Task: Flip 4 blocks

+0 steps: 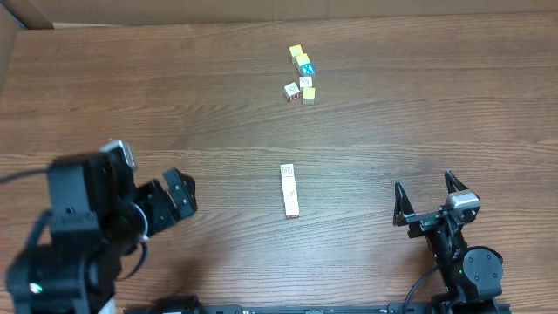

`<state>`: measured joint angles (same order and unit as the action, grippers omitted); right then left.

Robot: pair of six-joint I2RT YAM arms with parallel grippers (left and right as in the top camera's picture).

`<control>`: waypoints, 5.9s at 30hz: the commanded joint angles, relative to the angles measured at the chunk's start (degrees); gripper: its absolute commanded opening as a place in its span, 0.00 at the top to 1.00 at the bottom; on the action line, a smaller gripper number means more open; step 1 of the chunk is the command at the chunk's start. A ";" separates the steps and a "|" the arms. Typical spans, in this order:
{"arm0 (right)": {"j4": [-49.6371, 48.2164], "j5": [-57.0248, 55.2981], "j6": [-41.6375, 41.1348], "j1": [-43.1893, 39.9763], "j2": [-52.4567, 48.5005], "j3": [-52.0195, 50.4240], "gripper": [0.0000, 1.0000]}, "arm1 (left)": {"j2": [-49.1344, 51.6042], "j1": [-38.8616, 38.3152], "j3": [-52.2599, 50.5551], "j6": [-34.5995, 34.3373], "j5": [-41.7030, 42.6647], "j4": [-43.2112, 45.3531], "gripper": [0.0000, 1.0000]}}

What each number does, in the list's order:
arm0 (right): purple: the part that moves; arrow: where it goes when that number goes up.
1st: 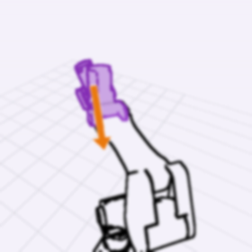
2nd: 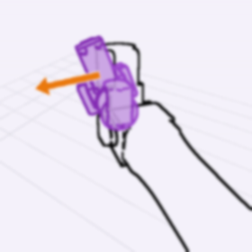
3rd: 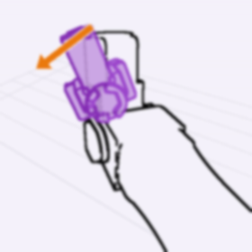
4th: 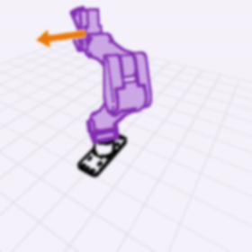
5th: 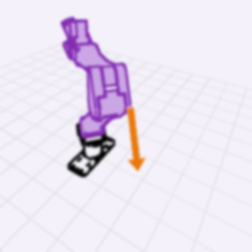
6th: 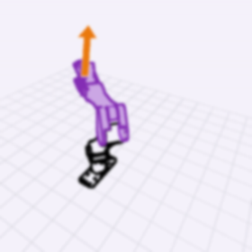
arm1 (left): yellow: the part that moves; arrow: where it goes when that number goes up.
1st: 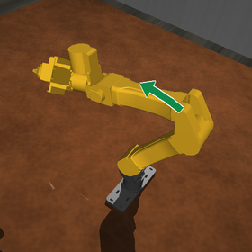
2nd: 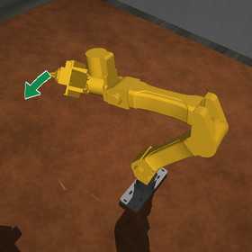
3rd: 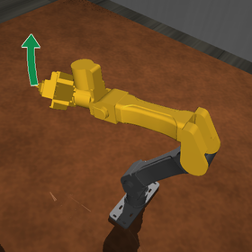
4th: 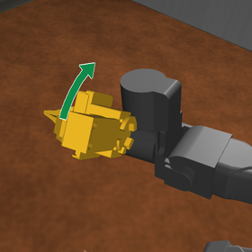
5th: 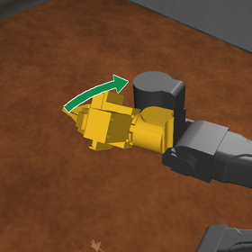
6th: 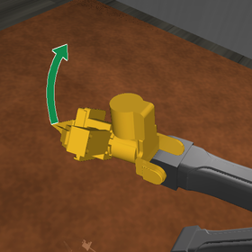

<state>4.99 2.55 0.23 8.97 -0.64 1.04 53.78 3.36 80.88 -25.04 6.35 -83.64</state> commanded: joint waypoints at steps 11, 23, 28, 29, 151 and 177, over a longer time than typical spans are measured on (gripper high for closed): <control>-0.31 -0.52 0.22 -0.33 0.48 -0.57 0.00 | -23.82 -0.37 -37.33 -6.91 1.77 36.81 0.00; -0.31 -0.52 0.22 -0.33 0.48 -0.57 0.00 | -42.95 -0.37 -57.88 -6.91 6.60 92.11 0.00; -0.31 -0.50 0.22 -0.33 0.48 -0.57 0.00 | -49.53 -0.37 -61.35 -6.67 5.49 99.49 0.00; -0.31 -0.50 0.22 -0.33 0.48 -0.57 0.00 | -50.82 -0.37 -61.75 -6.67 5.07 99.62 0.00; -0.31 -0.52 0.22 -0.33 0.48 -0.57 0.00 | -53.53 -0.37 -80.61 18.23 1.33 79.84 0.00; -0.31 -0.52 0.22 -0.33 0.48 -0.57 0.00 | -53.53 -0.37 -80.61 18.23 1.33 79.84 0.00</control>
<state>5.10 2.55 0.23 8.99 -0.64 1.04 0.84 3.36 0.47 -8.34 8.32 -3.55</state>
